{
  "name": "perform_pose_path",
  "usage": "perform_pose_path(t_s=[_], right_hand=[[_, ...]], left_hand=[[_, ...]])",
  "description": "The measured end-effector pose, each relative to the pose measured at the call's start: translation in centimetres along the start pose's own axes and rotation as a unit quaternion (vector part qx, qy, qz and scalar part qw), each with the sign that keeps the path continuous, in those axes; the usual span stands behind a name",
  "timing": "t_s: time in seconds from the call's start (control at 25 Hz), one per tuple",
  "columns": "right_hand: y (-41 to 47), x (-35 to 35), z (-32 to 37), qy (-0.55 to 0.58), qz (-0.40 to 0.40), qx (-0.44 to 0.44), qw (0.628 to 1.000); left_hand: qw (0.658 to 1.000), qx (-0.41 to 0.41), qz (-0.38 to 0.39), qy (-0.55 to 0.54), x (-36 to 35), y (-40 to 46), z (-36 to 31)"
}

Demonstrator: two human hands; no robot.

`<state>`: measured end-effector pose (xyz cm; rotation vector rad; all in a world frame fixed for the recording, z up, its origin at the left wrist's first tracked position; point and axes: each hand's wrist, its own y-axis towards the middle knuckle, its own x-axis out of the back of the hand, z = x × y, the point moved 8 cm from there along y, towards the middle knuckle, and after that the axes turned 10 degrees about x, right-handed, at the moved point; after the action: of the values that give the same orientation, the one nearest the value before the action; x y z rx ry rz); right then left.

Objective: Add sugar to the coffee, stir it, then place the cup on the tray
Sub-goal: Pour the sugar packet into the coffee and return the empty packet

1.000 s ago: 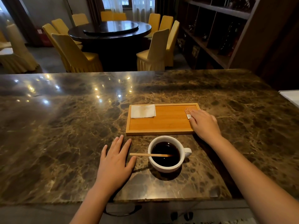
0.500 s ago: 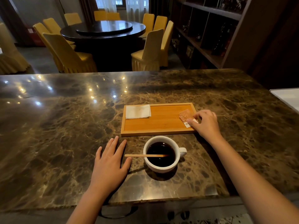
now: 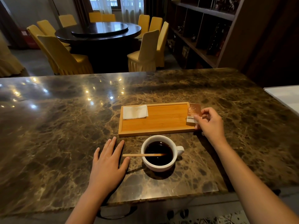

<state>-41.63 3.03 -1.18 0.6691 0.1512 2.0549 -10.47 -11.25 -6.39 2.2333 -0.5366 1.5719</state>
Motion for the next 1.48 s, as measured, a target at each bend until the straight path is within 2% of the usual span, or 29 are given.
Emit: perform_pose_path(t_s=[0.08, 0.24, 0.44, 0.6, 0.72, 0.84, 1.12, 1.28, 1.48], right_hand=[[-0.3, 0.1, -0.2, 0.093, -0.012, -0.053, 0.994], [-1.3, -0.2, -0.7, 0.221, -0.013, -0.104, 0.970], [-2.1, -0.5, -0.1, 0.342, -0.004, -0.128, 0.931], [-2.5, -0.6, 1.6, 0.312, 0.033, -0.083, 0.946], [-2.9, -0.7, 3.5, 0.217, 0.080, -0.030, 0.972], [-3.3, -0.9, 5.8, 0.148, 0.115, 0.027, 0.982], [-4.4, -1.9, 11.0, -0.004, 0.188, 0.204, 0.961], [-5.0, -2.4, 12.4, -0.031, 0.205, 0.257, 0.944], [-5.0, -2.4, 12.3, -0.023, 0.206, 0.267, 0.941]], left_hand=[[1.000, -0.001, -0.002, -0.001, 0.0, 0.0, 0.0], [1.000, -0.003, 0.000, -0.002, -0.1, 0.0, 0.0], [1.000, -0.004, 0.005, -0.005, 0.0, 0.0, -0.1], [1.000, -0.008, 0.001, -0.009, 0.1, -0.1, -0.1], [1.000, -0.009, 0.002, -0.010, 0.0, -0.1, -0.1], [1.000, -0.009, 0.001, -0.015, 0.1, 0.0, -0.1], [1.000, -0.010, 0.000, -0.004, -0.2, 0.0, 0.0], [1.000, -0.008, -0.002, -0.005, -0.2, 0.0, 0.1], [1.000, -0.008, -0.004, -0.003, -0.1, 0.0, 0.0]])
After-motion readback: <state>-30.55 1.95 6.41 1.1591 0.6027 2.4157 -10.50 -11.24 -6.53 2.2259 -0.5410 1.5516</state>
